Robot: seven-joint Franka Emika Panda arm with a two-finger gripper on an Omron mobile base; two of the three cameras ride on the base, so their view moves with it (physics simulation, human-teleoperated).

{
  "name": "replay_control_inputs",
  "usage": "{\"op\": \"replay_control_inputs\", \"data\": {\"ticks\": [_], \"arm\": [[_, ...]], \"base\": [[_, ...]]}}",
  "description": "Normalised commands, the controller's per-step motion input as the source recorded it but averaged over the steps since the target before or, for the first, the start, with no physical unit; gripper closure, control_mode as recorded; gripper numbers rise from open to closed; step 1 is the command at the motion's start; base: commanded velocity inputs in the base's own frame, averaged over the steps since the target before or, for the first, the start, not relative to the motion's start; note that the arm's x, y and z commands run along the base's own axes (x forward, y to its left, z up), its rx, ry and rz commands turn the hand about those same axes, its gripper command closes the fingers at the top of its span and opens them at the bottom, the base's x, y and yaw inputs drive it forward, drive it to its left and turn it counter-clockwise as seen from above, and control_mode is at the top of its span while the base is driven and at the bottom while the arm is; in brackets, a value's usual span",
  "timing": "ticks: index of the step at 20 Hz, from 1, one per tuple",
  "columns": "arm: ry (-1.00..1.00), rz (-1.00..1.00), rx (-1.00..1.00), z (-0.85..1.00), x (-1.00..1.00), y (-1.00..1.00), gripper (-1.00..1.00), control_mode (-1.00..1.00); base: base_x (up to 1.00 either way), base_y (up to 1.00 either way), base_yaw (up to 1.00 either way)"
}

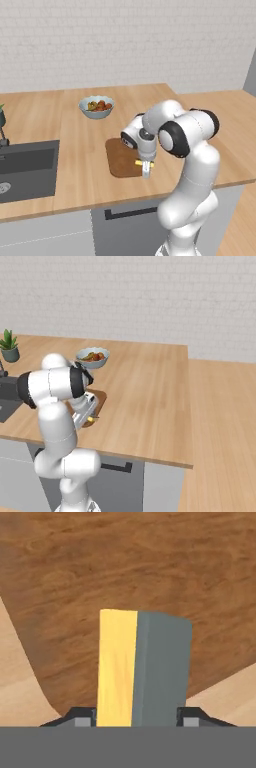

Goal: Pick up the sponge from the counter and clean the cutting board by briefly scrubbing or pressing down on the cutting board. Once finished, release the sponge.

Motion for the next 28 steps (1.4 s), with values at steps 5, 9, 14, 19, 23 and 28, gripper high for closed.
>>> {"op": "replay_control_inputs", "data": {"ticks": [5, 9, 14, 19, 23, 28], "arm": [[0.51, -0.07, -0.09, 0.74, 0.43, -0.59, -1.0, -1.0], [0.29, -0.01, -0.09, 1.0, 0.28, -0.28, -1.0, -1.0], [0.07, 0.0, -0.09, 1.0, 0.09, -0.11, -1.0, -1.0], [0.18, 0.0, -0.04, 1.0, 0.08, -0.22, -1.0, -1.0], [0.31, -0.03, 0.0, 1.0, 0.46, -0.24, -1.0, -1.0], [0.37, -0.12, 0.0, 1.0, 0.82, -0.14, -1.0, -1.0]], "base": [[0.0, 0.0, 0.0], [0.0, 0.0, 0.0], [0.0, 0.0, 0.0], [0.0, 0.0, 0.0], [0.0, 0.0, 0.0], [0.0, 0.0, 0.0]]}}
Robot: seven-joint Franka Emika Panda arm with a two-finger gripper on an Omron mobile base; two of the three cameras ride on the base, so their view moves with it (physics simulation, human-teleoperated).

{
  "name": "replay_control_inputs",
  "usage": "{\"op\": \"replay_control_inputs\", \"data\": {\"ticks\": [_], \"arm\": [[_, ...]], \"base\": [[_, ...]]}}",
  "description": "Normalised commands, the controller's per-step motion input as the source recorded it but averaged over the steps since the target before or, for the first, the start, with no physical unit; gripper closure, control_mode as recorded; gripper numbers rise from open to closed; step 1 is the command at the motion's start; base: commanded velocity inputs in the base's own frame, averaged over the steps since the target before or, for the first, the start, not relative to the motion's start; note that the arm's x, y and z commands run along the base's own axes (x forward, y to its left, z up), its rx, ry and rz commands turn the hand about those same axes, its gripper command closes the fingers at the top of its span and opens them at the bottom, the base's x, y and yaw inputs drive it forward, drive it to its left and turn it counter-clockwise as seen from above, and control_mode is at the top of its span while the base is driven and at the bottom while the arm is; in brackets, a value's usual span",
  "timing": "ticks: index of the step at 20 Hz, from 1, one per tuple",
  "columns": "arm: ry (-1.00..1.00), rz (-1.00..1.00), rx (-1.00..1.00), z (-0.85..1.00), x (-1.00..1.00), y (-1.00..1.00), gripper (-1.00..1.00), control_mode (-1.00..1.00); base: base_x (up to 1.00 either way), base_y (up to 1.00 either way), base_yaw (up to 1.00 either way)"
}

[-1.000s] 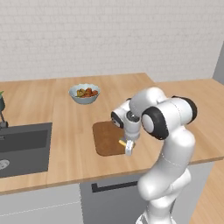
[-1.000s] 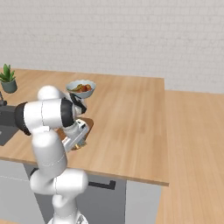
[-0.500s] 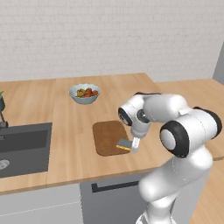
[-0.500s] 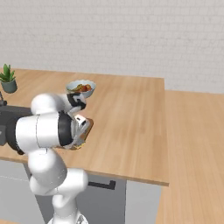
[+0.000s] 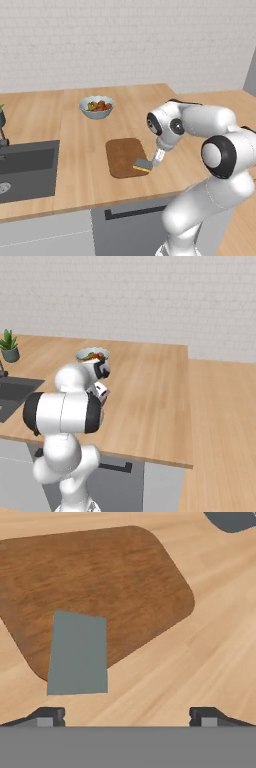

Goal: Pick up the sponge from the counter and clean the cutting board by briefly scrubbing or pressing down on the cutting board. Once finished, release the sponge.

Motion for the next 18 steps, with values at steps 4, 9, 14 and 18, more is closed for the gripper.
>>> {"op": "replay_control_inputs", "data": {"ticks": [4, 9, 14, 18], "arm": [[0.33, -0.23, -0.05, 0.98, 0.63, -0.02, -1.0, -1.0], [0.24, -0.22, -0.12, 0.78, 0.6, 0.0, -1.0, -1.0], [0.22, -0.23, -0.12, 0.73, 0.26, 0.0, -1.0, -1.0], [0.11, -0.24, -0.08, 0.56, 0.0, 0.0, -1.0, -1.0]], "base": [[0.0, 0.0, 0.0], [0.0, 0.0, 0.0], [0.0, 0.0, 0.0], [0.0, 0.0, 0.0]]}}
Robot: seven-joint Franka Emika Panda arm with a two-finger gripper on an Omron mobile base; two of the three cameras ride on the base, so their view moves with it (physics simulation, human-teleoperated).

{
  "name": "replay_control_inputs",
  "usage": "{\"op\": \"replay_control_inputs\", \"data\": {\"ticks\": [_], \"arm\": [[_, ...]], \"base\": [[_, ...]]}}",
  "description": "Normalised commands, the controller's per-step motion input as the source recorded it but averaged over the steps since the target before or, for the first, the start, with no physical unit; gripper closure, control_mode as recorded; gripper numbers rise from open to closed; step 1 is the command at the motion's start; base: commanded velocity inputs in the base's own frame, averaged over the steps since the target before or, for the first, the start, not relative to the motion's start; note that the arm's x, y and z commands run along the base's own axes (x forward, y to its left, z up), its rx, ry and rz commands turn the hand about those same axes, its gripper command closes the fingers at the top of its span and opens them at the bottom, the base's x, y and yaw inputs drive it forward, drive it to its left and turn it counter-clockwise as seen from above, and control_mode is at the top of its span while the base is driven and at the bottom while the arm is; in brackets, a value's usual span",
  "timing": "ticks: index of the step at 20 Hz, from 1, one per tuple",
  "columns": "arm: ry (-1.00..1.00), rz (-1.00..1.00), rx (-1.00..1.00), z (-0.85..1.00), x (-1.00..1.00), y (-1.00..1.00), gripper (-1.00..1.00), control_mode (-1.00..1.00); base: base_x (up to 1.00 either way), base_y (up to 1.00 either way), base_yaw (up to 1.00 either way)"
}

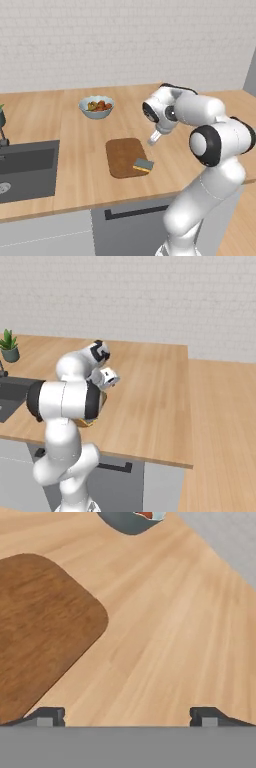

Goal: Pick up the sponge from the counter and clean the cutting board by briefly scrubbing or pressing down on the cutting board. Once finished, release the sponge.

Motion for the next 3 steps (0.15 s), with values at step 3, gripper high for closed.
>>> {"op": "replay_control_inputs", "data": {"ticks": [3], "arm": [[0.16, -0.18, -0.07, 0.64, -0.1, 0.0, -1.0, -1.0]], "base": [[0.0, 0.0, 0.0]]}}
